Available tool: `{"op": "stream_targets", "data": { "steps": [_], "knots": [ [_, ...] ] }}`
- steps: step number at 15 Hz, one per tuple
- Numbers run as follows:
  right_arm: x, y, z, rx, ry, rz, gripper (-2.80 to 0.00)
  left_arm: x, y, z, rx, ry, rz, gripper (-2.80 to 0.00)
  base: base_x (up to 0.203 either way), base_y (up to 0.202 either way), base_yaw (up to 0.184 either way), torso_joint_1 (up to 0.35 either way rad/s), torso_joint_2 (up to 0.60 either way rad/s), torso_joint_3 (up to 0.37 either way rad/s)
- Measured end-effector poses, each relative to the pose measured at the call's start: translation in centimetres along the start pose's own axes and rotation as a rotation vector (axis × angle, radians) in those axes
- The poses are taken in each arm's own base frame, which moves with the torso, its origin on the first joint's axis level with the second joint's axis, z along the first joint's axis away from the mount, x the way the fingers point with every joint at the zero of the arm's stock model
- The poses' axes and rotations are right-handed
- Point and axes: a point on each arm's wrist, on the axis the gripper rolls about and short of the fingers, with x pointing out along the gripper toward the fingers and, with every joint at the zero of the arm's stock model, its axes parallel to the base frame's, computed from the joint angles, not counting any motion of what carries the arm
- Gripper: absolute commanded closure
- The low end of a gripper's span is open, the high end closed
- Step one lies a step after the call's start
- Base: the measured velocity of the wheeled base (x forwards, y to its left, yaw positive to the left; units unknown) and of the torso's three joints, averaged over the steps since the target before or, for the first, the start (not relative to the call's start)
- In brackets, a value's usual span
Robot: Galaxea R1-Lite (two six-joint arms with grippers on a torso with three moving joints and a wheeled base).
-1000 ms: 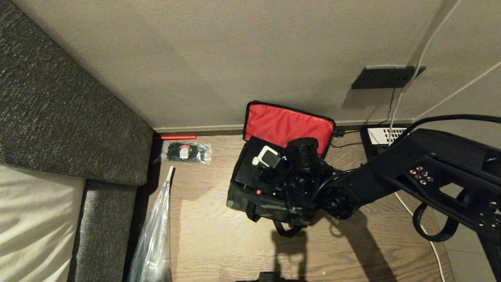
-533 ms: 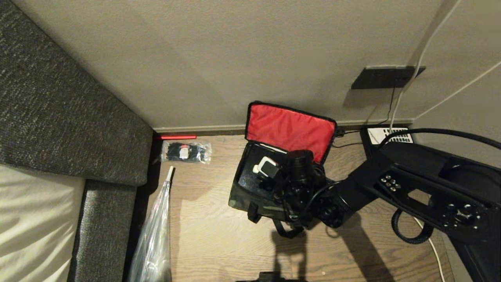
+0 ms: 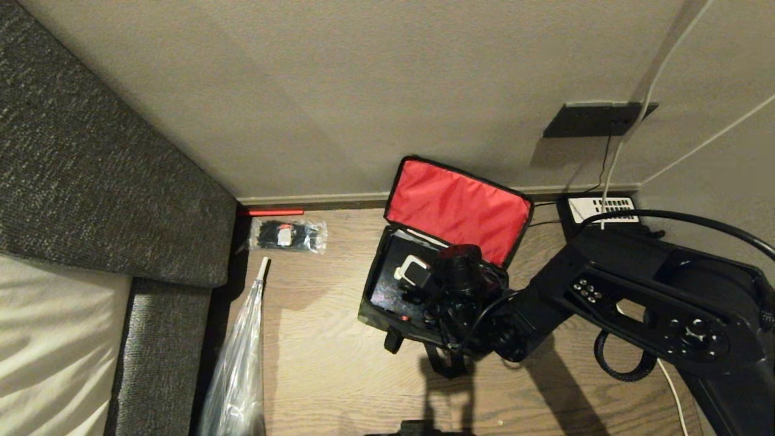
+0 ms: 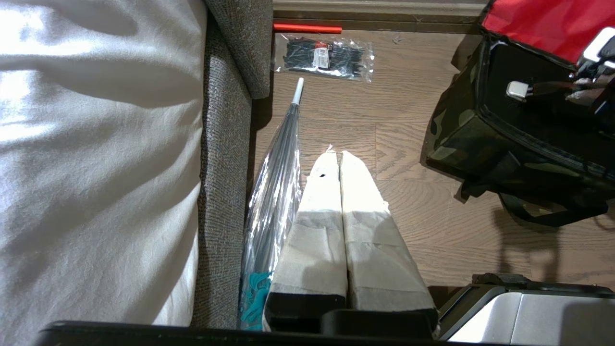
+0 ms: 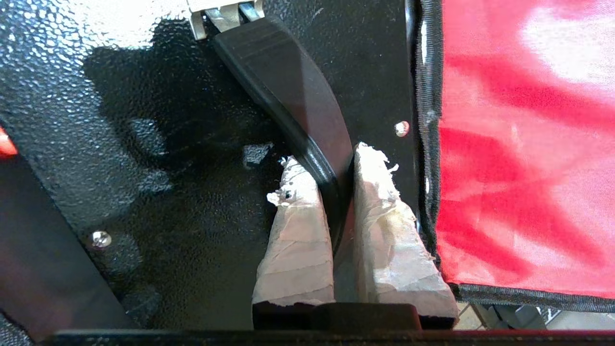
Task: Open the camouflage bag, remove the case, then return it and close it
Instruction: Grip the handle
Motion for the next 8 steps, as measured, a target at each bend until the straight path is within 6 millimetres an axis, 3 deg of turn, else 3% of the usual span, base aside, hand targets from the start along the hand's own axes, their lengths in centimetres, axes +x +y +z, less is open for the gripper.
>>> {"op": "stream_targets", "data": {
  "steps": [8],
  "knots": [
    [1.0,2.4,-1.5,-0.008,0.020,0.024,0.00,0.0,0.0,0.0,0.000,0.000,0.000,0.00,0.000,0.000,0.000,0.000,0.00,0.000]
  ]
}}
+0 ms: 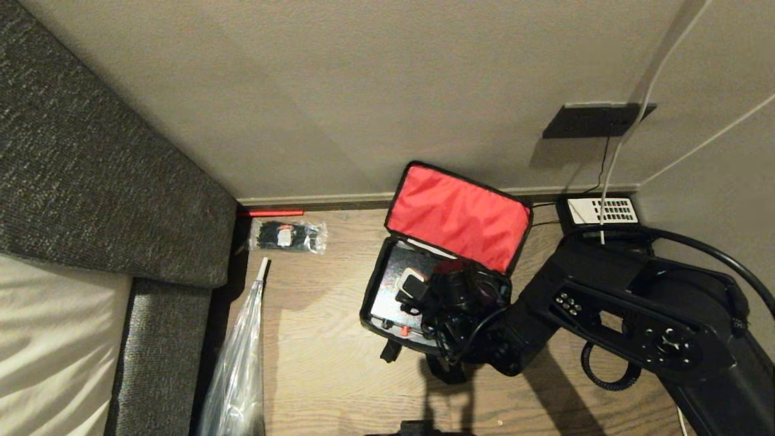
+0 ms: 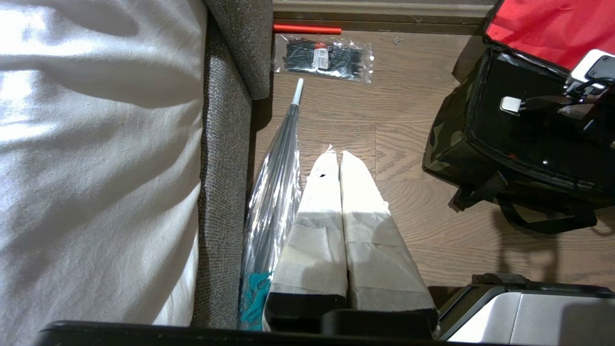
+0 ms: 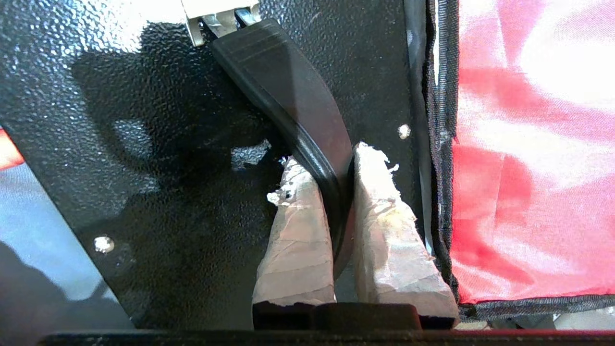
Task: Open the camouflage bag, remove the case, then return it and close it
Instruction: Grip the handle
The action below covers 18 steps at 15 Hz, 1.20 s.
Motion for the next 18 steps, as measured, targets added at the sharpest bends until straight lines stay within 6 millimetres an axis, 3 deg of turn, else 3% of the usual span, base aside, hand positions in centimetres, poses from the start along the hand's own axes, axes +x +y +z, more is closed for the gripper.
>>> {"op": "stream_targets", "data": {
  "steps": [5,6,14,18],
  "knots": [
    [0.5,0.6,-0.3,-0.002,-0.009,0.000,0.00,0.0,0.0,0.0,0.000,0.000,0.000,0.00,0.000,0.000,0.000,0.000,0.00,0.000],
    [0.4,0.6,-0.4,-0.005,-0.018,-0.001,-2.80,0.0,0.0,0.0,0.000,0.000,0.000,0.00,0.000,0.000,0.000,0.000,0.00,0.000],
    [-0.9,0.9,0.0,-0.030,-0.043,0.011,-2.80,0.0,0.0,0.0,0.000,0.000,0.000,0.00,0.000,0.000,0.000,0.000,0.00,0.000],
    [-2.6,0.9,-0.9,-0.064,-0.025,0.020,-2.80,0.0,0.0,0.0,0.000,0.000,0.000,0.00,0.000,0.000,0.000,0.000,0.00,0.000]
  ]
}}
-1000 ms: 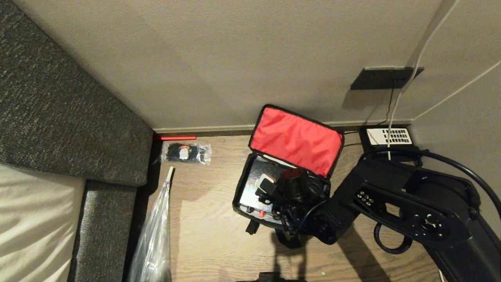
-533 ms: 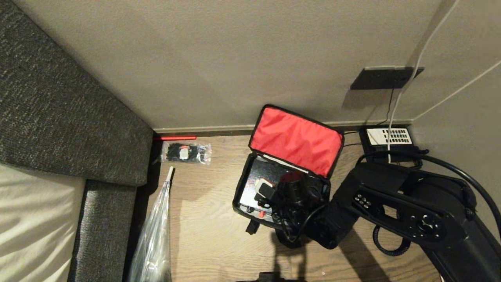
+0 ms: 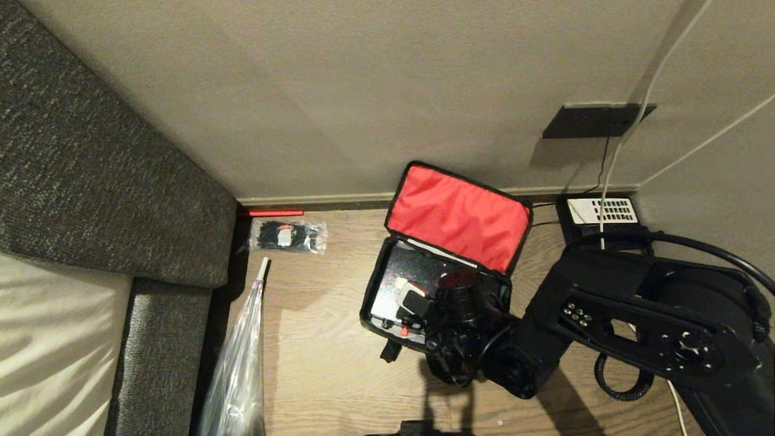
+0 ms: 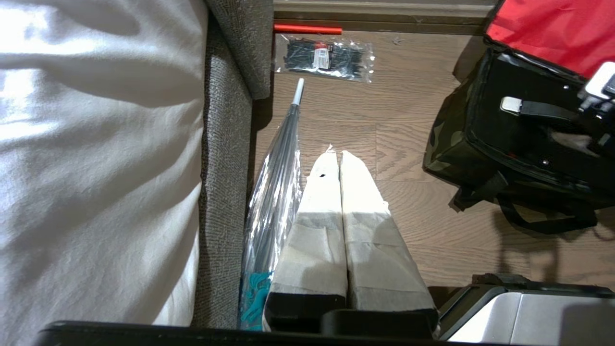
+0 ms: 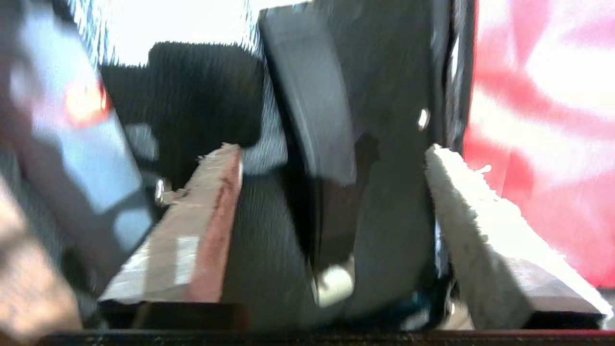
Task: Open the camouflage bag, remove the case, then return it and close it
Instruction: Grip the handle
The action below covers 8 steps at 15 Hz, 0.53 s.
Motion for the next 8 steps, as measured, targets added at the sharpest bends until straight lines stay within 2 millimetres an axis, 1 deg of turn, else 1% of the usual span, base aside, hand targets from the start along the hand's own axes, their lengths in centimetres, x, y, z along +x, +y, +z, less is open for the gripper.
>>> {"op": "stream_targets", "data": {
  "steps": [1,4,8],
  "knots": [
    [-0.49,0.03,-0.37,-0.014,0.017,0.005,-2.80,0.00,0.00,0.00,0.000,0.000,0.000,0.00,0.000,0.000,0.000,0.000,0.00,0.000],
    [-1.05,0.19,-0.11,-0.051,0.045,-0.014,-2.80,0.00,0.00,0.00,0.000,0.000,0.000,0.00,0.000,0.000,0.000,0.000,0.00,0.000],
    [-0.11,0.95,0.50,-0.065,0.104,-0.096,-2.80,0.00,0.00,0.00,0.000,0.000,0.000,0.00,0.000,0.000,0.000,0.000,0.00,0.000]
  ]
}}
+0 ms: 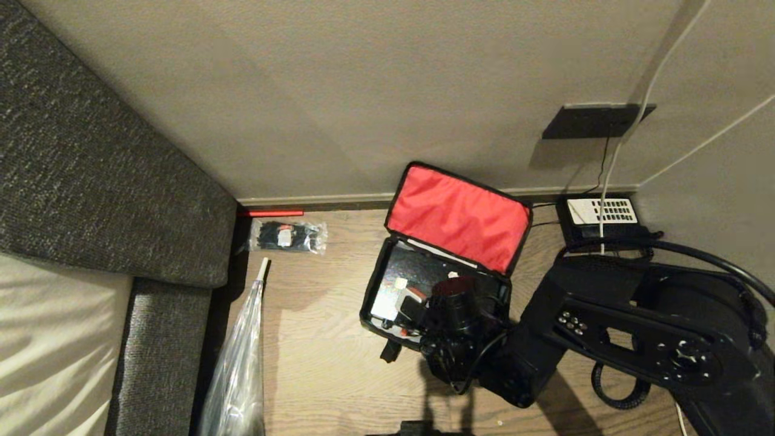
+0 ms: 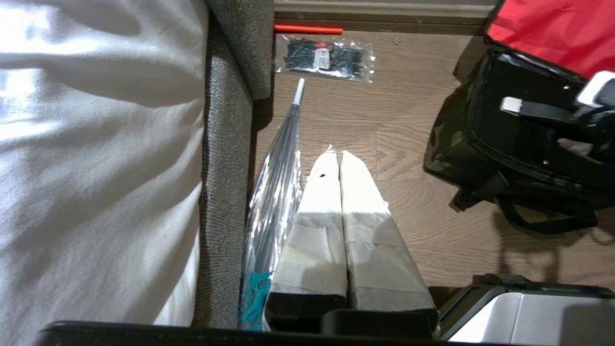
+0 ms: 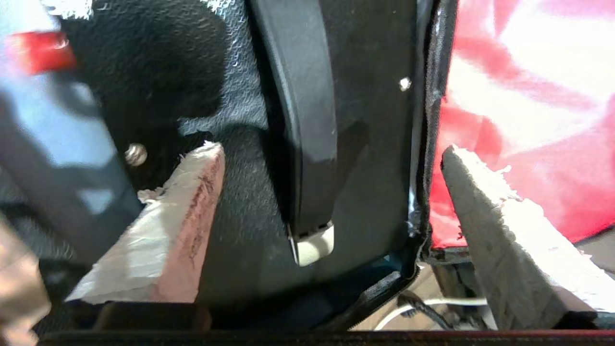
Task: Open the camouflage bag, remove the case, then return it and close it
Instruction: Grip the handle
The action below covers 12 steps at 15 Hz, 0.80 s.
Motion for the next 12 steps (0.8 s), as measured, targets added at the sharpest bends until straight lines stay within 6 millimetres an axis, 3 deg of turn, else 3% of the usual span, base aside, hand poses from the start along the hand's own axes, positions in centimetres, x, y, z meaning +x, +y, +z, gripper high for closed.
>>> {"op": "stream_targets", "data": {
  "steps": [4,9,12],
  "knots": [
    [0.2,0.8,0.7,-0.019,0.043,-0.123,-2.80,0.0,0.0,0.0,0.000,0.000,-0.001,0.00,0.000,0.000,0.000,0.000,0.00,0.000],
    [-2.0,2.8,2.3,0.045,0.115,-0.285,-2.80,0.0,0.0,0.0,0.000,0.000,0.001,0.00,0.000,0.000,0.000,0.000,0.00,0.000],
    [-2.3,3.3,2.3,0.052,0.153,-0.317,-2.80,0.0,0.0,0.0,0.000,0.000,-0.001,0.00,0.000,0.000,0.000,0.000,0.00,0.000]
  ]
}}
